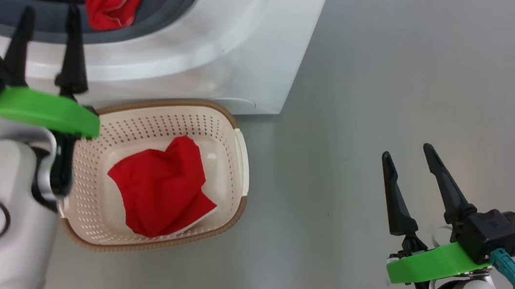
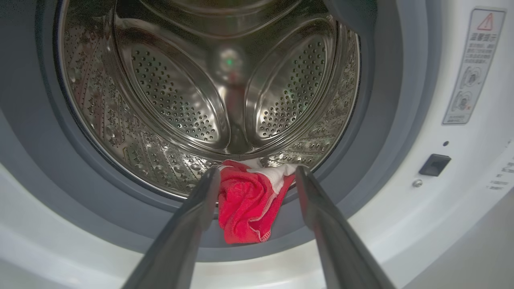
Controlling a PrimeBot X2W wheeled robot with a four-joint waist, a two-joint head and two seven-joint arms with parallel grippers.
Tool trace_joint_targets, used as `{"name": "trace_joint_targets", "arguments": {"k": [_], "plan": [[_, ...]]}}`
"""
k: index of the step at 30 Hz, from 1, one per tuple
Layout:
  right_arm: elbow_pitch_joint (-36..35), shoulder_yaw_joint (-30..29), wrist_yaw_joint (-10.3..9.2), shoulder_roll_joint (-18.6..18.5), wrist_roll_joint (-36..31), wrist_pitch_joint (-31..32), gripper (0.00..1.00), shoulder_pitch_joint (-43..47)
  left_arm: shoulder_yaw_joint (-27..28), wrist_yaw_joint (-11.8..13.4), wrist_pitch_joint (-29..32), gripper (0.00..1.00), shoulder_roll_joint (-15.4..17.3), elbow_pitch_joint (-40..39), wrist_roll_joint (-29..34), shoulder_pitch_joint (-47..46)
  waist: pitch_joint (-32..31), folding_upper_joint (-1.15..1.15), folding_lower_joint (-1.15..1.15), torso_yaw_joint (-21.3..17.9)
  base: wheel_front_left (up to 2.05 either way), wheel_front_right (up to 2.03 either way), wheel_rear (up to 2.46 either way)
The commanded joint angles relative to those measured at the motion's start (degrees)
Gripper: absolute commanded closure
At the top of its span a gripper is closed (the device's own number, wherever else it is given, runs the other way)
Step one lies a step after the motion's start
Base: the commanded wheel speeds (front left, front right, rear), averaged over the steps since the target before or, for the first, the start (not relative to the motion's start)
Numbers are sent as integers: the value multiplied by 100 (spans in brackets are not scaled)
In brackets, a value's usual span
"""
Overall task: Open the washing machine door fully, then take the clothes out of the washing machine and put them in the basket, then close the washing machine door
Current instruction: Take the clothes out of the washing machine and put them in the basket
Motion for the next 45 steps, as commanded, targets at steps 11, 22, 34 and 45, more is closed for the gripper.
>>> {"name": "trace_joint_targets", "arguments": {"k": [11,22,34,45], "plan": [[-172,197,35,2,-90,-66,0,-272,85,-308,239,0,417,1256,-100,-1608,538,0,0,-169,0,0,0],[-34,490,35,2,-24,-79,0,-434,-90,-585,955,0,803,2775,-116,-2651,706,0,0,-544,0,0,0],[82,702,35,2,120,-84,0,-543,-359,-733,1726,0,1136,3806,-31,-3218,825,0,0,-934,0,0,0],[100,752,35,2,239,-85,0,-589,-644,-522,2079,0,1332,4308,186,-3407,929,0,0,-1112,0,0,0]]}}
